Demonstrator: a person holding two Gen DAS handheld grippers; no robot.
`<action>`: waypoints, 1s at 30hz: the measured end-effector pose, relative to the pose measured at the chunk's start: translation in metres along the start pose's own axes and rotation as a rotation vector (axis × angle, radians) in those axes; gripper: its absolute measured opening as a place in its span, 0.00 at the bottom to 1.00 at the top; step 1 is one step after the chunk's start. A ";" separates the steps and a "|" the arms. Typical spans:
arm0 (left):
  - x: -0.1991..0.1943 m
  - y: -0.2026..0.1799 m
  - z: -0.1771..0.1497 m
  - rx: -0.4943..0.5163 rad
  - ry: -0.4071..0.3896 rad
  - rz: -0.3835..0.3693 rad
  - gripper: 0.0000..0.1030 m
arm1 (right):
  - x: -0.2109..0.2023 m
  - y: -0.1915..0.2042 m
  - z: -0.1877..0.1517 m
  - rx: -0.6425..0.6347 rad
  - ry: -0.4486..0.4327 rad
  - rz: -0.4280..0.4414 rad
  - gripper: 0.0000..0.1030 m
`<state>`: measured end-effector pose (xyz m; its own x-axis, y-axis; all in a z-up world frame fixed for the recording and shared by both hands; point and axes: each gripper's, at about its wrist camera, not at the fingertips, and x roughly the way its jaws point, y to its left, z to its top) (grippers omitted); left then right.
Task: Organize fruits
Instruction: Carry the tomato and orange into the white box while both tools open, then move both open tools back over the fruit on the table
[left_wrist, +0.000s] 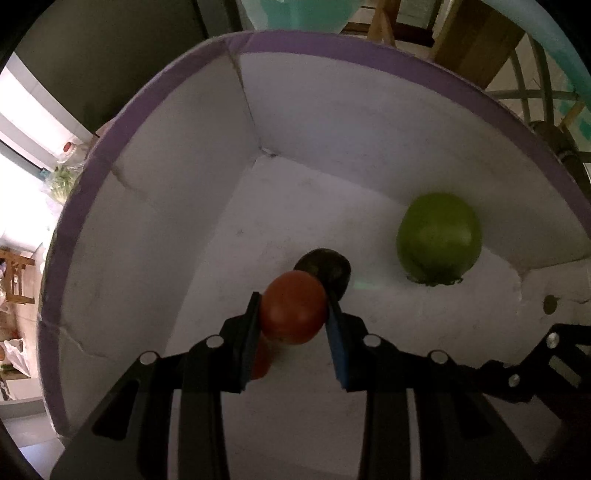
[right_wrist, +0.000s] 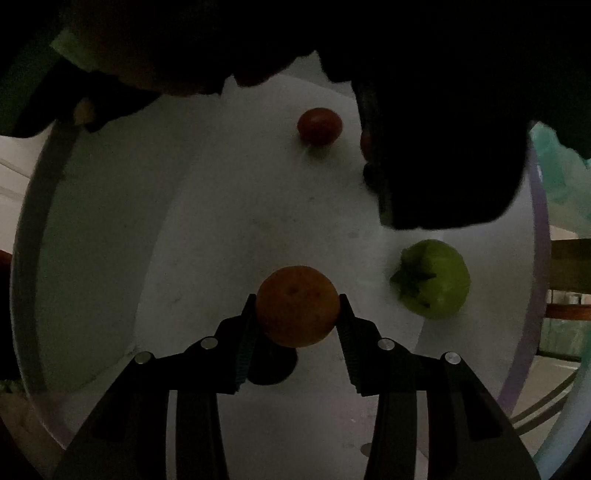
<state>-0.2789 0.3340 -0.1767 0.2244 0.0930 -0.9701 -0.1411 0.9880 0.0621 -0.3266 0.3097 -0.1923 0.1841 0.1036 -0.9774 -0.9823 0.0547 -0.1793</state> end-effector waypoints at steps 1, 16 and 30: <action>-0.002 -0.002 -0.001 0.002 0.000 0.001 0.34 | 0.001 0.002 -0.001 -0.002 0.001 0.002 0.41; -0.008 0.006 -0.002 -0.026 -0.027 -0.008 0.73 | -0.022 0.006 -0.013 0.046 -0.084 0.007 0.69; -0.166 0.001 -0.003 -0.230 -0.415 0.303 0.94 | -0.195 -0.041 -0.107 0.223 -0.565 -0.045 0.84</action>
<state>-0.3192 0.3193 -0.0159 0.4956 0.4546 -0.7401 -0.4543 0.8619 0.2252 -0.3261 0.1813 -0.0058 0.2750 0.6044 -0.7477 -0.9534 0.2717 -0.1310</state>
